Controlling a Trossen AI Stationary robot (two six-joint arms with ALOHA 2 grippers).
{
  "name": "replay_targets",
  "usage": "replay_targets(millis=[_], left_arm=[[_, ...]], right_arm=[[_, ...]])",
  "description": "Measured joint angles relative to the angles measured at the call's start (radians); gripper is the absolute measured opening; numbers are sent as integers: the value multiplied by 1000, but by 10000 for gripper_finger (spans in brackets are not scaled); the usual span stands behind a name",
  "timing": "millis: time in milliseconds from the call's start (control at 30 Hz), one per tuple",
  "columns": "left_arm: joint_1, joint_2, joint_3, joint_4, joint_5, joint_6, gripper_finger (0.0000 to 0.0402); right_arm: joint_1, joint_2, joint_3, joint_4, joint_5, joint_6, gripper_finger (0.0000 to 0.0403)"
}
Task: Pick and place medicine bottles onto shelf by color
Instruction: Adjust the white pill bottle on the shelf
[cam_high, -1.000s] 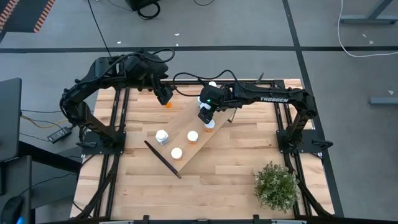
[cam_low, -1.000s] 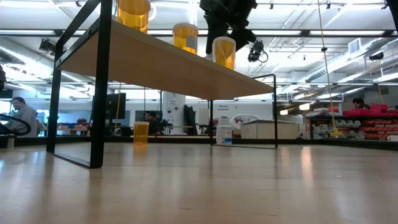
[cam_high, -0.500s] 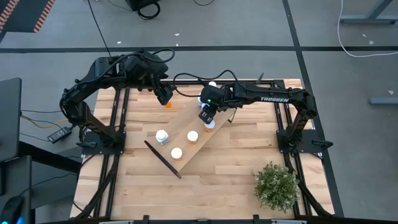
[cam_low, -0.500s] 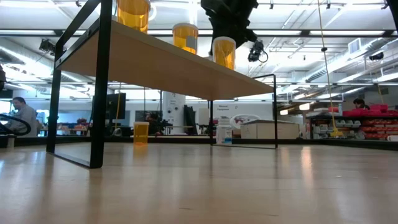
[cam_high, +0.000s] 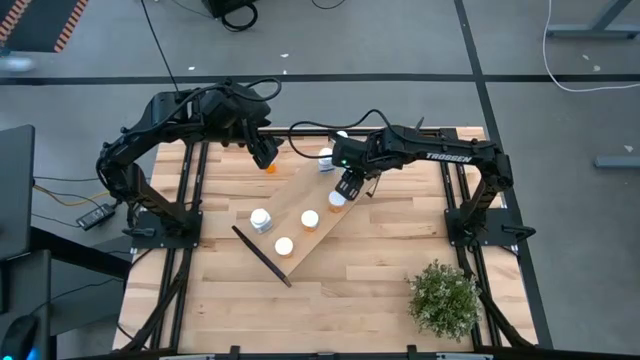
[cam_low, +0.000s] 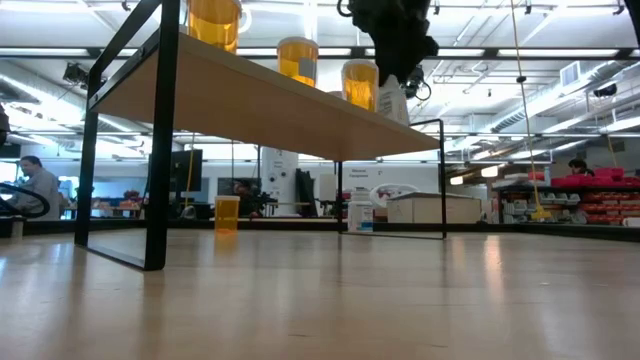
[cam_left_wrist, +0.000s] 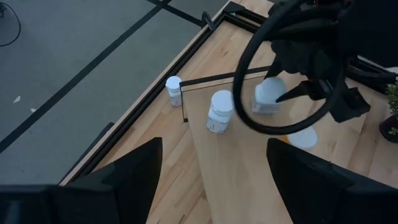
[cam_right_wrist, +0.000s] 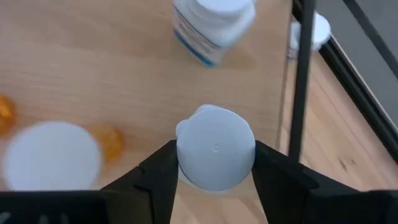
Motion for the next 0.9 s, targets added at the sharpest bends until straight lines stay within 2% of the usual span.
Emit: replay_targets(millis=[233,500,900], left_arm=[[0,0,0,-12,0,-1,293],[0,0,0,-27,0,-3,293],[0,0,0,-26,0,-3,293]], right_arm=[[0,1,-5,-29,56,11,195],[-3,1,-5,-28,58,37,200],[0,1,-5,-28,58,86,246]])
